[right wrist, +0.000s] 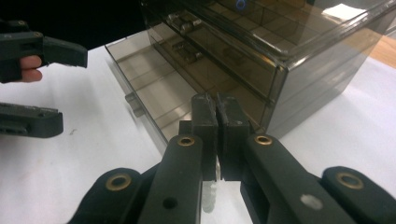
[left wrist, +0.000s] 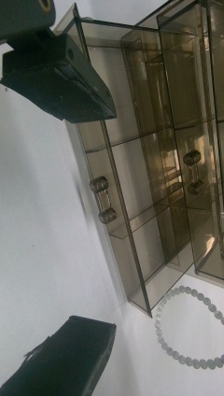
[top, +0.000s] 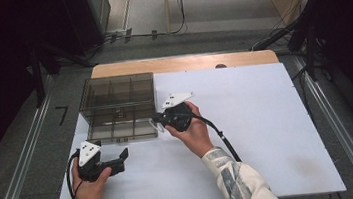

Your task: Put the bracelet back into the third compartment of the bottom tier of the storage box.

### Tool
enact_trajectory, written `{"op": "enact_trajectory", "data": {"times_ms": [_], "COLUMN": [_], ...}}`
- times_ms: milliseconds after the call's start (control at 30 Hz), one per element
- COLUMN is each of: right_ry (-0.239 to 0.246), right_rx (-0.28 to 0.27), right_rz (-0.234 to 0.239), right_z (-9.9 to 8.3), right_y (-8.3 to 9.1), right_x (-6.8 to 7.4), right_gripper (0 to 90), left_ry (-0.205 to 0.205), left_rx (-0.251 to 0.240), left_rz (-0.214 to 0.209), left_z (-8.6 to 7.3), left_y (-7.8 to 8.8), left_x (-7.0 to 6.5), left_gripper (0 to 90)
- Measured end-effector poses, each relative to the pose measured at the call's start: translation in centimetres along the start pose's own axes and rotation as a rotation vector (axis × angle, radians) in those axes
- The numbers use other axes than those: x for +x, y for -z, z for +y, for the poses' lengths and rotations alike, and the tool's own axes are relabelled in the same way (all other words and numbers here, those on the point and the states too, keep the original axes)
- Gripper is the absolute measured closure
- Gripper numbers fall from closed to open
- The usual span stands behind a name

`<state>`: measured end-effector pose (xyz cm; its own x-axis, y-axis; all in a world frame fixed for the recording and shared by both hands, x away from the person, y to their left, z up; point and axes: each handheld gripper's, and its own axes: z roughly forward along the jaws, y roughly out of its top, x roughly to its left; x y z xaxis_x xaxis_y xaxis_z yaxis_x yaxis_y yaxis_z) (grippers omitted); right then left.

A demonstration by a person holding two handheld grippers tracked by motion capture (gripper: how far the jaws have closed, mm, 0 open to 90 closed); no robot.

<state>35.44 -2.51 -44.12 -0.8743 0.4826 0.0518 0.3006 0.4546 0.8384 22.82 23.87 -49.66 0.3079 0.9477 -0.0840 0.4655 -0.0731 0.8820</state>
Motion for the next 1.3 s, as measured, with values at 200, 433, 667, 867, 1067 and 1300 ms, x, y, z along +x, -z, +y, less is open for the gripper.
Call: {"op": "enact_trajectory", "data": {"times_ms": [200, 433, 667, 867, 1067, 1300], "right_ry": [0.001, 0.000, -0.015, -0.031, -0.038, -0.039], "right_rx": [-0.003, -0.004, 0.042, 0.071, 0.105, 0.126], "right_rz": [0.008, 0.012, 0.008, -0.001, -0.015, -0.031], "right_z": [0.9, 1.4, 0.9, 0.3, -0.3, -0.7], "right_y": [-0.7, -1.8, -4.0, -5.1, -6.1, -6.7], "right_x": [0.2, 0.2, 0.3, -0.3, -0.5, -0.8], "right_gripper": [85.2, 85.2, 85.2, 85.2, 85.2, 85.1], "left_ry": [-0.005, -0.006, -0.010, -0.009, -0.010, -0.010], "left_rx": [0.003, -0.001, -0.001, 0.001, -0.001, 0.002], "left_rz": [0.001, 0.002, 0.000, -0.001, -0.001, -0.002], "left_z": [0.0, 0.0, 0.0, 0.0, 0.0, 0.0], "left_y": [0.0, -0.1, -0.1, -0.1, -0.1, -0.1], "left_x": [-0.1, -0.1, -0.1, -0.1, -0.1, -0.1], "left_gripper": [1.3, 1.3, 1.3, 1.3, 1.3, 1.2]}}
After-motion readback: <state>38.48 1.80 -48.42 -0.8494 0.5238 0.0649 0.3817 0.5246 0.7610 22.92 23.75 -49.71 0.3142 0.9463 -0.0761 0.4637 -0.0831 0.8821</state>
